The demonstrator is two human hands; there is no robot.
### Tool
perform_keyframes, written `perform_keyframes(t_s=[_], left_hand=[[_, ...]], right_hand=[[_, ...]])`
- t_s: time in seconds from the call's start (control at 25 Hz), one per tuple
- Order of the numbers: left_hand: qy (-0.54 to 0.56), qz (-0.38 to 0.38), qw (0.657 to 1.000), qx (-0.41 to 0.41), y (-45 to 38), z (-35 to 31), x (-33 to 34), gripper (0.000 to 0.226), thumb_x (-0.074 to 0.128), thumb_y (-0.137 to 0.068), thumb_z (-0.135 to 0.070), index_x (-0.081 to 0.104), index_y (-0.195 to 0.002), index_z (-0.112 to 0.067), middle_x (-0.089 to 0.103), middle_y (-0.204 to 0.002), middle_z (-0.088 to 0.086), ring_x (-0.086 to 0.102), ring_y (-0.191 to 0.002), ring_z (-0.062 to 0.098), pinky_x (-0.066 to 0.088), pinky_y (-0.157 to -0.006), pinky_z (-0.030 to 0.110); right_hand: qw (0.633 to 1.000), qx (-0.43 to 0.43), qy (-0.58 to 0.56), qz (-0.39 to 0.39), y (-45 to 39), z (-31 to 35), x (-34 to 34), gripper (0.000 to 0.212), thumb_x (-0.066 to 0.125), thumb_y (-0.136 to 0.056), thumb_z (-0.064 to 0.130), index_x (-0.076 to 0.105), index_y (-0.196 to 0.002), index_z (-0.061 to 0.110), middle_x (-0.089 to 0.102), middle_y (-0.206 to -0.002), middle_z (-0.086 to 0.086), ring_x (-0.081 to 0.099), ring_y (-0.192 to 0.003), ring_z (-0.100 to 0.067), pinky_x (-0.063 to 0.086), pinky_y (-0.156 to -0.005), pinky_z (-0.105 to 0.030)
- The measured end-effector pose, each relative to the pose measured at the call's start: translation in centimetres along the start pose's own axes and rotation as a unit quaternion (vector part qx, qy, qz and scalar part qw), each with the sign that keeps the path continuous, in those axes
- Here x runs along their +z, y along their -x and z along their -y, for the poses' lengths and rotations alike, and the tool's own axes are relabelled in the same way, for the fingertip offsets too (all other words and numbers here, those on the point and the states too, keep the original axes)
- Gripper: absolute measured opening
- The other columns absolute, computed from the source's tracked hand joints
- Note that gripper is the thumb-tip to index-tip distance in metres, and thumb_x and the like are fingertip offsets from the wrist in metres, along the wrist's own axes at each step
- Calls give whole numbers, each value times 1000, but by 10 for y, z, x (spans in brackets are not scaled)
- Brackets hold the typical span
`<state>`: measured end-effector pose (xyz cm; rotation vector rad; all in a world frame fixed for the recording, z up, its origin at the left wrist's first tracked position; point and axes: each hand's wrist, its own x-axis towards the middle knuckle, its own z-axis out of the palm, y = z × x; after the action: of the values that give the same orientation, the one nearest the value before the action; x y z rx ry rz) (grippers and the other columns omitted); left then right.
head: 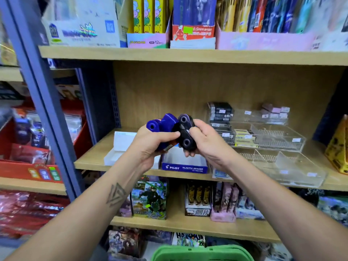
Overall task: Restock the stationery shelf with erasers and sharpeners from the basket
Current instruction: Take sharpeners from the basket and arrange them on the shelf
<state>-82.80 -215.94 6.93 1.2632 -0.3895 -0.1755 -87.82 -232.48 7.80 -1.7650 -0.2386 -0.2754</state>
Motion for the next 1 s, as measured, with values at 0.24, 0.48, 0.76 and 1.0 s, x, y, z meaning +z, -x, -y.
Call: perform_keyframes(t_s=[0.24, 0.48, 0.76, 1.0], left_hand=[[61, -72, 995, 17, -54, -27, -9, 46, 85, -60, 1, 65, -101, -1, 71, -88, 15, 69, -79, 31, 56, -80, 47], [85, -169, 981, 45, -100, -34, -31, 64, 90, -58, -3, 62, -116, 0, 73, -94, 20, 71, -82, 32, 58, -81, 49], [2, -164, 981, 106, -130, -21, -23, 43, 88, -65, -2, 58, -92, -18, 66, -80, 3, 63, -68, 17, 56, -64, 28], [-44, -157, 984, 77, -134, -6, -13, 44, 89, -65, -6, 62, -95, -22, 68, -72, -8, 62, -61, 8, 52, -55, 19]], right_hand=[[987, -23, 142, -76, -70, 22, -8, 29, 48, -92, 20, 60, -67, 11, 54, -64, -2, 51, -61, -13, 39, -58, -25], [979, 15, 158, -124, -136, 11, -40, 38, 68, -78, 14, 63, -113, 27, 69, -99, 0, 69, -91, -22, 59, -80, -33], [893, 20, 448, -29, -175, -4, -69, 37, 75, -85, 22, 65, -121, 21, 65, -120, 4, 60, -110, -15, 46, -87, -21], [789, 50, 612, 29, -184, 10, -79, 42, 77, -84, 19, 64, -124, 19, 62, -123, 0, 57, -103, -17, 44, -80, -25]])
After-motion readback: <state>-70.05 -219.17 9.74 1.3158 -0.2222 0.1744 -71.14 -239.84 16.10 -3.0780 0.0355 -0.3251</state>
